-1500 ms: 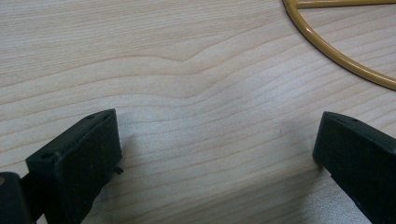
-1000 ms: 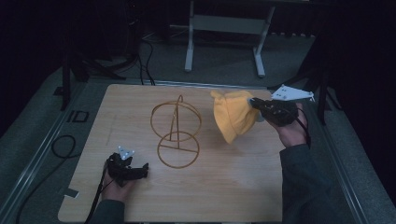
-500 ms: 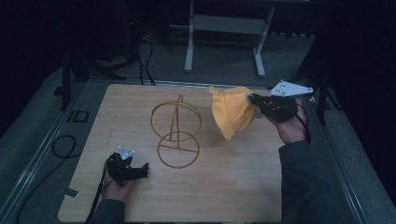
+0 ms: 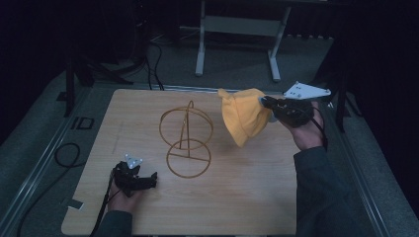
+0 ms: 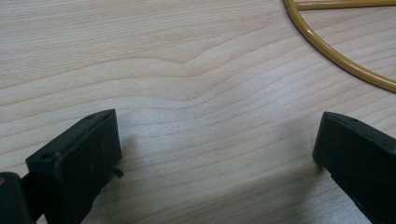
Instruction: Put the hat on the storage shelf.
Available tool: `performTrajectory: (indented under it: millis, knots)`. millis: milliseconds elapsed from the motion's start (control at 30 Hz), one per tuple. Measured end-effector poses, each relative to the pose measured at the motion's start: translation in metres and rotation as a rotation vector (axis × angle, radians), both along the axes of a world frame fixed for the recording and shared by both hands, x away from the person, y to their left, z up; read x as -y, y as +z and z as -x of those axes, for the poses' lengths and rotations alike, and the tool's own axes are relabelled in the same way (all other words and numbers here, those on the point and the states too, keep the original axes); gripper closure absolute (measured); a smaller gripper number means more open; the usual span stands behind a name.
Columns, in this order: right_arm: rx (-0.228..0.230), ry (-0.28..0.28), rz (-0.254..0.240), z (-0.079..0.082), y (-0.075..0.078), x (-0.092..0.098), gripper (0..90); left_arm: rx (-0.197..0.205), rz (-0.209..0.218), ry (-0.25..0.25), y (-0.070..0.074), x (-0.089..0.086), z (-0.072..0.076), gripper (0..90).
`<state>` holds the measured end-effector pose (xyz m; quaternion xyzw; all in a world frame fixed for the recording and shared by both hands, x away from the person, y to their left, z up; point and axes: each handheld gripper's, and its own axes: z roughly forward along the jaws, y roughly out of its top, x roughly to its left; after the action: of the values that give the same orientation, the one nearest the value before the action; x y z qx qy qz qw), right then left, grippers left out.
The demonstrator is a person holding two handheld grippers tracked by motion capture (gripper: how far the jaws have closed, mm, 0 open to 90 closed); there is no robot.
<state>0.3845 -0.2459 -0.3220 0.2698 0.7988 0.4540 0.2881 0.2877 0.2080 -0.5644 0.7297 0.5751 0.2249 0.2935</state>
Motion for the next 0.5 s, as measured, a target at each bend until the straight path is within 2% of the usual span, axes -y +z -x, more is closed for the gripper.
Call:
performTrajectory:
  millis: [500]
  knots:
    - [0.029,0.029,0.022,0.003,0.014,-0.015,84.8,0.0,-0.001,0.001,0.0,0.0,0.0,0.8]
